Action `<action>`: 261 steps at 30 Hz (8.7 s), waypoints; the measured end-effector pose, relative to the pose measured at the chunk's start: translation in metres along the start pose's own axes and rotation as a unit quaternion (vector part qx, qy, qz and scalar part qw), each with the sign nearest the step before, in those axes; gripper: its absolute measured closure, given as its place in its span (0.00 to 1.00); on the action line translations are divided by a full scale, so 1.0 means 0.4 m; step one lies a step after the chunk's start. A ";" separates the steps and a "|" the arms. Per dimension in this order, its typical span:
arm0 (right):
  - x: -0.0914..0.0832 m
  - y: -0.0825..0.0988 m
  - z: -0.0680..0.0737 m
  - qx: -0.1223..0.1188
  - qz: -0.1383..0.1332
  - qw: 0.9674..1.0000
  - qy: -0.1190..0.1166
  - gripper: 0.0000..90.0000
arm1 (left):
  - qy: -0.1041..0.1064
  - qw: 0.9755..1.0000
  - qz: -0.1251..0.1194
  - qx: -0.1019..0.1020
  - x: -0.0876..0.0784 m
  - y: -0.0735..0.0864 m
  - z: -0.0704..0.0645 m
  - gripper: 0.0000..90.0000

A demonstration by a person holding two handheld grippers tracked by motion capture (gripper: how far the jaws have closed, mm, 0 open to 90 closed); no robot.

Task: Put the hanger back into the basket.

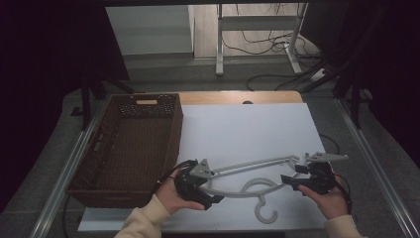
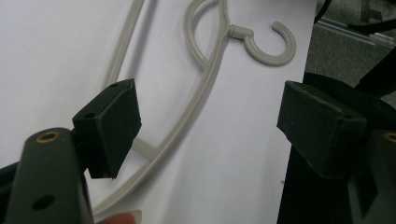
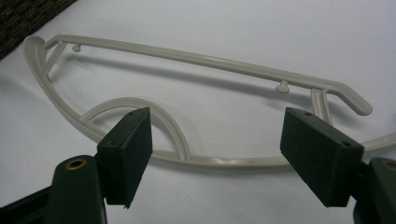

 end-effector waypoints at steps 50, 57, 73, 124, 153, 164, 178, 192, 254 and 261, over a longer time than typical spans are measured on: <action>0.007 0.006 -0.004 -0.002 0.008 1.000 0.001 0.28 | 0.043 0.995 0.082 0.046 0.263 0.000 0.007 0.61; 0.007 0.006 -0.004 -0.002 0.009 1.000 0.002 0.28 | 0.027 0.995 0.083 0.056 0.267 -0.002 0.007 0.70; 0.007 0.005 -0.004 0.000 0.007 1.000 0.003 0.28 | 0.019 0.992 0.093 0.086 0.273 -0.010 -0.012 0.85; -0.058 -0.012 -0.085 0.055 -0.065 0.995 0.048 0.29 | 0.012 0.998 -0.057 -0.011 0.009 -0.141 0.023 0.90; -0.055 -0.010 -0.087 0.056 -0.063 0.995 0.050 0.29 | -0.003 0.997 -0.080 -0.024 -0.152 -0.161 0.070 0.90; -0.053 -0.010 -0.087 0.054 -0.061 0.995 0.050 0.29 | -0.023 0.997 -0.070 -0.025 -0.216 -0.149 0.104 0.90; -0.048 -0.006 -0.084 0.058 -0.055 0.996 0.051 0.29 | -0.052 0.994 -0.071 -0.059 -0.319 -0.054 0.168 0.90; -0.037 -0.004 -0.078 0.046 -0.048 0.997 0.047 0.28 | -0.077 0.988 -0.073 -0.108 -0.420 0.095 0.228 0.90; -0.026 0.001 -0.080 0.040 -0.037 0.997 0.055 0.28 | -0.077 0.976 -0.009 -0.201 -0.436 0.365 0.331 0.89; -0.026 0.001 -0.080 0.044 -0.036 0.997 0.055 0.28 | -0.107 0.971 -0.055 -0.205 -0.475 0.345 0.340 0.61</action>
Point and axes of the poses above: each handheld gripper's, and its own axes: x roughly forward along the jaws, y roughly out of its underside, z roughly to its left, the point moved 8 cm from there along x, roughly forward along the jaws, and after that the axes turned 3 degrees about -z, right-handed, at the moved point
